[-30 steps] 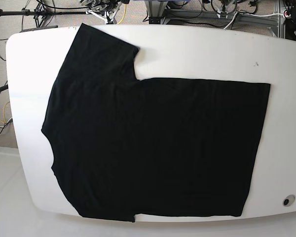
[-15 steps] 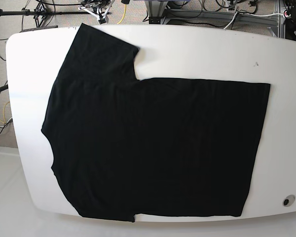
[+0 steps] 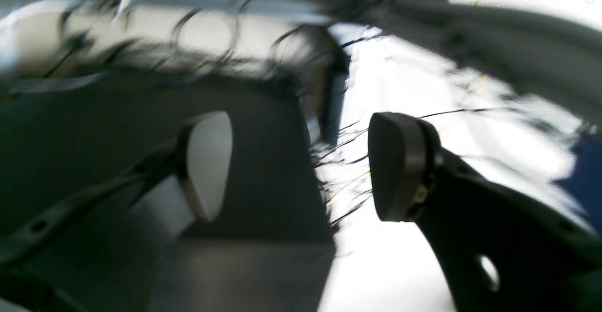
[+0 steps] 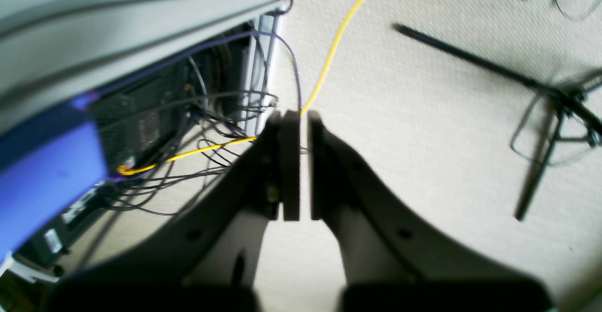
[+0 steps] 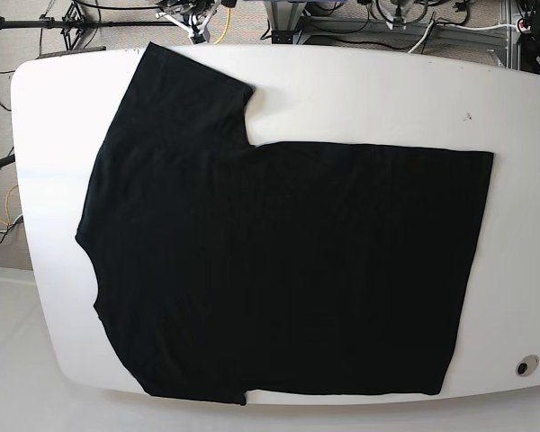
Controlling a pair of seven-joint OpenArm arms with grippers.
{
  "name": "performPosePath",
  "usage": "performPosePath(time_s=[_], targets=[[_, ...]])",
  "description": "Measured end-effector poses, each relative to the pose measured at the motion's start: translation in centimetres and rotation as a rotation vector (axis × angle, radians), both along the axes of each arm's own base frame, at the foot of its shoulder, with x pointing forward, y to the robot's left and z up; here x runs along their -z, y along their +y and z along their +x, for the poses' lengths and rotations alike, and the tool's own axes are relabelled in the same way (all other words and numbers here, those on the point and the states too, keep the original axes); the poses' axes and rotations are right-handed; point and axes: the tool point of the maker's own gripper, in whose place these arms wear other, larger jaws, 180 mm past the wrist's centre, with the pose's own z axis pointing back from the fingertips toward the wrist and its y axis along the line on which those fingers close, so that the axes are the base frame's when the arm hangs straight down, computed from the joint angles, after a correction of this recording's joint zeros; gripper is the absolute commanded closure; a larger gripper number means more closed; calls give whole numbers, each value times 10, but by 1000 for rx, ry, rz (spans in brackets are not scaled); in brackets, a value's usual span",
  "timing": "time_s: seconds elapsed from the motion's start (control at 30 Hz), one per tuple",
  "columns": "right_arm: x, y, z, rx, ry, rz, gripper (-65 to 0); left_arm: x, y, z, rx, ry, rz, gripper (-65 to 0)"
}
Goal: Fold the T-shirt properly
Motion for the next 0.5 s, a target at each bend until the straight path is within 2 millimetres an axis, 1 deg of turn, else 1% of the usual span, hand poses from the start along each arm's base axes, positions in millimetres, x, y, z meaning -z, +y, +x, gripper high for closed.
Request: performPosePath(time_s=[0.13, 0.2, 0.3, 0.4, 0.5], targets=[[0, -4, 1, 25, -5, -6, -23, -3, 17, -4, -20, 1, 15, -423], [0, -6, 2, 24, -7, -11, -26, -3, 20, -1, -23, -2, 18, -423], [0, -5, 3, 21, -12, -9, -27, -3, 14, 6, -31, -19, -13, -421], [-1, -2, 3, 21, -10, 9, -28, -3, 4, 16, -37, -40, -49, -420], [-2, -3, -2, 22, -10, 12, -27, -4, 1, 16, -50, -46, -76, -421]])
